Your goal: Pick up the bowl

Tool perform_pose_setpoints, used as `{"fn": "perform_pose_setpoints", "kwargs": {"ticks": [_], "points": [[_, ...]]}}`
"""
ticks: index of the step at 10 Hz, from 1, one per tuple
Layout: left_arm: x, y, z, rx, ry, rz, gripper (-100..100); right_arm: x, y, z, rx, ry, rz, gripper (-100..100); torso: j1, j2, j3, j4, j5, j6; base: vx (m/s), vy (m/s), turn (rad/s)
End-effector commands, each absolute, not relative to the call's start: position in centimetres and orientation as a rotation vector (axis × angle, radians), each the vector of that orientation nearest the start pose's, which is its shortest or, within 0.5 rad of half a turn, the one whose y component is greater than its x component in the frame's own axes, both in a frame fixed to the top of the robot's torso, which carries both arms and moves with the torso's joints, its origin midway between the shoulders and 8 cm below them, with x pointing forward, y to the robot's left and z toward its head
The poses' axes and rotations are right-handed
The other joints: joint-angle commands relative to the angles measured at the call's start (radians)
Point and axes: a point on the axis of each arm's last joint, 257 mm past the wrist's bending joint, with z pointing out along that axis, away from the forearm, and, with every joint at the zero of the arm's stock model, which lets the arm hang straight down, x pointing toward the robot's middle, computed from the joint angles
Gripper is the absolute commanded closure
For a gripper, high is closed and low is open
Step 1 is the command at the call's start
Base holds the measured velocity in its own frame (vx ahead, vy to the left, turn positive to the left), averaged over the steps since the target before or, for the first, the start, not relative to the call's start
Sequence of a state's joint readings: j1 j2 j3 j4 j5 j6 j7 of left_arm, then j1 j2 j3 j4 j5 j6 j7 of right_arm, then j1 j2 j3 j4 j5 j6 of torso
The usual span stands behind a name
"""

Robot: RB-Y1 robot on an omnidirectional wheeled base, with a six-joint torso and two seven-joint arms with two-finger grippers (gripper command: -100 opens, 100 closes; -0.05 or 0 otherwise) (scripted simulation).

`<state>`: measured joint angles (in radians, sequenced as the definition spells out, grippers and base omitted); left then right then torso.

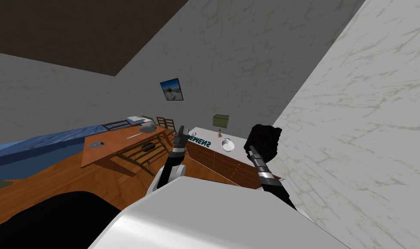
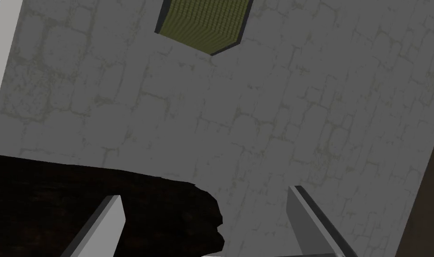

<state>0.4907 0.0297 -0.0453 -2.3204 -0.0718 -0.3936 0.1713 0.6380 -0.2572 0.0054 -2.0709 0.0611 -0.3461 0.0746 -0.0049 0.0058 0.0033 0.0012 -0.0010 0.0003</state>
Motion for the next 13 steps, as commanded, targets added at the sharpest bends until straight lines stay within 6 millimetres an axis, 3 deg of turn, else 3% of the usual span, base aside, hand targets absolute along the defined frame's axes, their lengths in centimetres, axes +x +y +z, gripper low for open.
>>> {"fn": "perform_pose_setpoints", "kwargs": {"ticks": [1,2,4,5,6,7,9,12,13], "points": [[35.7,25.4,2.4,-0.718,0.674,-1.446,0,35.9,-31.3,-18.2,0.775,1.266,0.937,-100,0.000,0.000,0.000,0.000,0.000,0.000,-0.065,-0.051,0.006],[35.7,25.4,2.4,-0.718,0.674,-1.446,0,35.9,-31.3,-18.2,0.775,1.266,0.937,-100,0.001,-0.001,0.000,0.000,0.000,0.000,-0.027,-0.018,0.021],[35.7,25.4,2.4,-0.718,0.674,-1.446,0,33.9,-33.7,-23.2,0.766,1.417,0.790,-100,0.004,-0.004,-0.002,-0.001,0.001,0.000,-0.025,-0.008,0.016],[35.7,25.4,2.4,-0.718,0.674,-1.446,0,33.7,-34.0,-24.0,0.777,1.428,0.782,-100,0.004,-0.003,-0.002,-0.001,0.001,0.000,-0.033,-0.011,0.019],[35.7,25.4,2.4,-0.718,0.674,-1.446,0,32.4,-35.4,-26.4,0.766,1.504,0.705,-100,0.004,-0.003,-0.002,-0.001,0.001,-0.001,-0.035,-0.001,0.050],[35.7,25.4,2.4,-0.718,0.674,-1.446,0,32.2,-35.6,-26.9,0.773,1.512,0.700,-100,0.005,-0.003,-0.002,-0.001,0.001,0.000,-0.033,-0.010,0.032],[35.7,25.4,2.4,-0.718,0.674,-1.446,0,28.7,-38.8,-31.6,0.741,1.674,0.537,-100,0.005,-0.004,-0.002,-0.001,0.001,0.000,-0.028,0.011,0.083],[35.7,25.4,2.4,-0.718,0.674,-1.446,0,26.2,-40.9,-34.6,0.730,1.768,0.442,-100,0.006,-0.004,-0.002,-0.001,0.001,0.000,-0.015,0.020,0.052],[35.7,25.4,2.4,-0.718,0.674,-1.446,0,24.2,-42.5,-36.1,0.694,1.844,0.366,-100,0.006,-0.005,-0.003,-0.001,0.001,-0.001,0.002,0.034,0.092]]}}
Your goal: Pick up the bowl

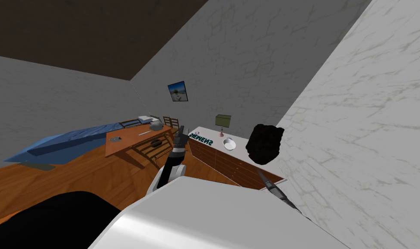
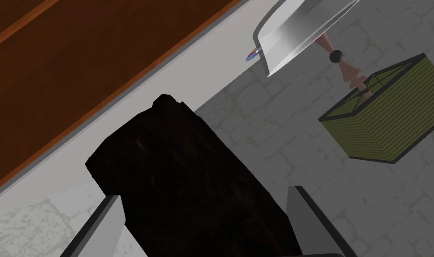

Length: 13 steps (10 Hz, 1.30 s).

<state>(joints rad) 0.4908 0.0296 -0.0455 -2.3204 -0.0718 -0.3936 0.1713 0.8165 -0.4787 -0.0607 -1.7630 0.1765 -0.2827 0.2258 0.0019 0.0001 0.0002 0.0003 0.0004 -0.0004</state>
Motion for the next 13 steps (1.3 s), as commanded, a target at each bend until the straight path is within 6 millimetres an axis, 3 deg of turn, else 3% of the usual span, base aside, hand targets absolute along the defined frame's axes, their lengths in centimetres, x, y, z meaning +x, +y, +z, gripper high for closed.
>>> {"fn": "perform_pose_setpoints", "kwargs": {"ticks": [1,2,4,5,6,8,9,10,11,13], "points": [[35.7,25.4,2.4,-0.718,0.674,-1.446,0,23.8,-42.8,-36.7,0.704,1.854,0.356,-100,0.000,0.000,0.000,0.000,0.000,0.000,0.002,0.022,0.059],[35.7,25.4,2.4,-0.718,0.674,-1.446,0,21.6,-44.5,-38.2,0.666,1.931,0.278,-100,0.000,0.000,0.000,0.000,0.000,0.000,0.006,0.041,0.117],[35.7,25.4,2.4,-0.718,0.674,-1.446,0,21.3,-44.7,-38.6,0.673,1.938,0.271,-100,0.000,-0.001,0.000,0.000,0.000,0.000,0.002,0.015,0.043],[35.7,25.4,2.4,-0.718,0.674,-1.446,0,18.8,-46.6,-40.0,0.633,2.017,0.190,-100,-0.001,0.000,0.000,0.000,0.000,0.000,0.006,0.041,0.117],[35.7,25.4,2.4,-0.718,0.674,-1.446,0,18.7,-46.7,-40.1,0.636,2.020,0.188,-100,0.000,0.000,0.000,0.000,0.000,0.000,0.004,0.039,0.105],[35.7,25.4,2.4,-0.718,0.674,-1.446,0,13.6,-50.6,-42.4,0.549,2.172,0.030,-100,0.001,-0.001,0.000,0.000,0.000,0.000,0.010,0.083,0.216],[35.7,25.4,2.4,-0.718,0.674,-1.446,0,13.5,-50.8,-42.4,0.547,2.175,0.027,-100,0.004,-0.001,0.000,0.000,0.001,0.000,-0.009,0.089,0.041],[35.7,25.4,2.4,-0.718,0.674,-1.446,0,10.9,-52.7,-43.1,0.498,2.246,-0.049,-100,0.004,0.000,0.000,0.000,0.001,0.000,0.010,0.107,0.110],[35.7,25.4,2.4,-0.718,0.674,-1.446,0,11.0,-52.8,-43.1,0.496,2.247,-0.050,-100,0.005,0.000,0.000,0.000,0.001,0.000,0.023,0.080,0.079],[35.7,25.4,2.4,-0.718,0.674,-1.446,0,6.3,-56.7,-43.6,0.385,2.377,-0.192,-100,0.004,-0.003,-0.002,-0.001,0.001,-0.001,0.077,0.108,0.220]]}}
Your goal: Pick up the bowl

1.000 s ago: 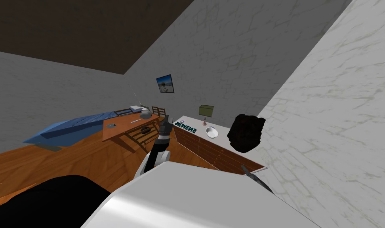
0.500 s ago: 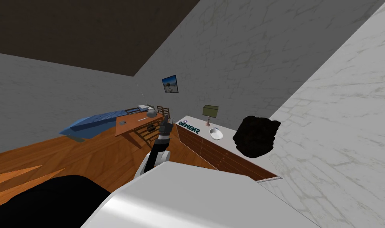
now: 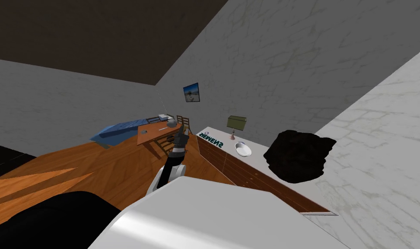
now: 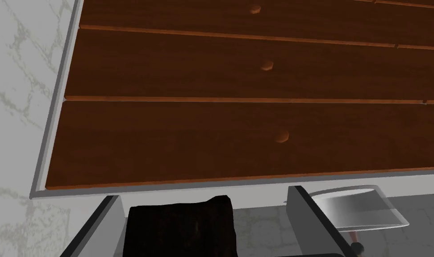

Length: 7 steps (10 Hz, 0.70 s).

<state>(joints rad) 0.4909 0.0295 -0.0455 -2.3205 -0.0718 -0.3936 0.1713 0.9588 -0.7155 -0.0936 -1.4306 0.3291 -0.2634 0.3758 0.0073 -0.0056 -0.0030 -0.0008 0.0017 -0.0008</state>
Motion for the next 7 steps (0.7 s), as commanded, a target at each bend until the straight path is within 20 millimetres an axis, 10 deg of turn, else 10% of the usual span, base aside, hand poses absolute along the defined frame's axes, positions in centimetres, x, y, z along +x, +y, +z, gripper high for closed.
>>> {"fn": "perform_pose_setpoints", "kwargs": {"ticks": [1,7], "points": [[35.7,25.4,2.4,-0.718,0.674,-1.446,0,4.2,-58.4,-43.7,0.334,2.433,-0.254,-100,0.000,0.000,0.000,0.000,0.000,0.000,0.119,0.182,0.257],[35.7,25.4,2.4,-0.718,0.674,-1.446,0,-0.5,-63.7,-42.5,0.137,2.578,-0.424,-100,-0.001,0.000,0.000,0.000,0.000,0.001,0.091,0.105,0.146]]}}
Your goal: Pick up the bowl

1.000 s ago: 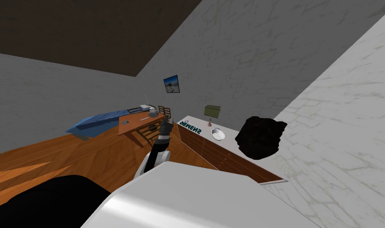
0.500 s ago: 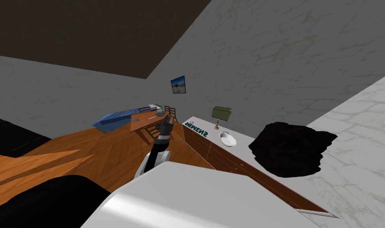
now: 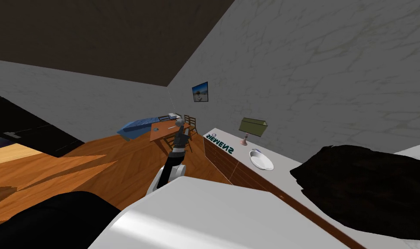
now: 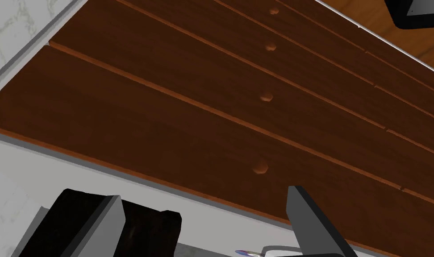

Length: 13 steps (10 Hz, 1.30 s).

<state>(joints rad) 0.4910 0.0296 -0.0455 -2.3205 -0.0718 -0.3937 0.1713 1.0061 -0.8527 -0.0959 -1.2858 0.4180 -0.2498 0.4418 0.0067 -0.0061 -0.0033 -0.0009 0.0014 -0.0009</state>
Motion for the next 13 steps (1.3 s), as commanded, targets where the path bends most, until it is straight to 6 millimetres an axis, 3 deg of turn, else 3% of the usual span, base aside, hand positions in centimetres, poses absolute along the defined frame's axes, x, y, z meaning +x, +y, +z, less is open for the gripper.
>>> {"fn": "perform_pose_setpoints", "kwargs": {"ticks": [1,2,7,13], "points": [[35.7,25.4,2.4,-0.718,0.674,-1.446,0,-2.0,-65.2,-42.0,0.082,2.619,-0.472,-100,0.000,0.000,0.000,0.000,0.000,0.000,0.171,0.158,0.305],[35.7,25.4,2.3,-0.718,0.674,-1.446,0,-1.9,-65.3,-42.0,0.078,2.619,-0.473,-100,0.003,-0.004,-0.002,-0.001,0.001,0.000,0.145,0.129,0.095],[35.7,25.4,2.3,-0.718,0.674,-1.446,0,-4.6,-70.1,-39.6,-0.199,2.737,-0.604,-100,0.005,-0.008,-0.005,-0.002,0.001,0.000,0.198,0.157,0.262],[35.7,25.4,2.4,-0.718,0.674,-1.446,0,-4.9,-70.6,-39.3,-0.363,2.784,-0.597,-100,0.005,-0.005,-0.003,-0.001,0.001,0.000,0.192,0.107,0.181]]}}
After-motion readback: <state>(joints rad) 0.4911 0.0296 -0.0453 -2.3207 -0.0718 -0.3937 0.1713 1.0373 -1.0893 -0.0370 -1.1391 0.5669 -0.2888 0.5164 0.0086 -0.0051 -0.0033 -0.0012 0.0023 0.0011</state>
